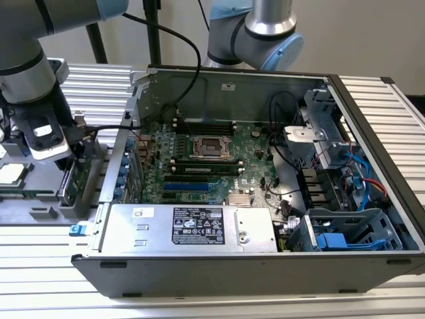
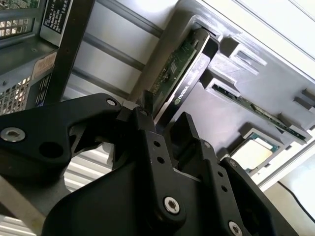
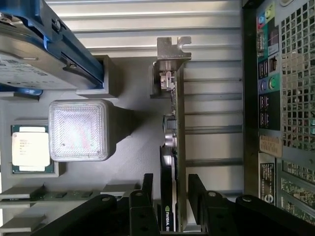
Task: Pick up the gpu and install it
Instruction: 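Pick up the gpu and move the gpu toward the slot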
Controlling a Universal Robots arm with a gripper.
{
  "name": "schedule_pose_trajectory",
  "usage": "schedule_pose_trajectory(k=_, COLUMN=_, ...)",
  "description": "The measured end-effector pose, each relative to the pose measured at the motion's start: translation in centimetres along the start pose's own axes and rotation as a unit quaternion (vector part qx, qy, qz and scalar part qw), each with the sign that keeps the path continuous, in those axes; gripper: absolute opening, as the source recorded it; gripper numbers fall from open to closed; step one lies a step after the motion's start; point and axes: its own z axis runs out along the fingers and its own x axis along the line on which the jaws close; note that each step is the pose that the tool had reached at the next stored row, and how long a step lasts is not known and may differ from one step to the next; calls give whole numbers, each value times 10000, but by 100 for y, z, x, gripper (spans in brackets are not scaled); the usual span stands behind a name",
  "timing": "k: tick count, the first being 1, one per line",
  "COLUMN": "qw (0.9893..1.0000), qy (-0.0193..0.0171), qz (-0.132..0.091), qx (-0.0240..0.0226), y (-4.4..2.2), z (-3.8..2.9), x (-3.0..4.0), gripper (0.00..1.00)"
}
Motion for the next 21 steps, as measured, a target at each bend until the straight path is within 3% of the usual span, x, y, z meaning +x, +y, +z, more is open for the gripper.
schedule_pose_trajectory(k=21, qw=10000, qy=1, qz=0, qx=0, y=41, z=70, x=4, gripper=100)
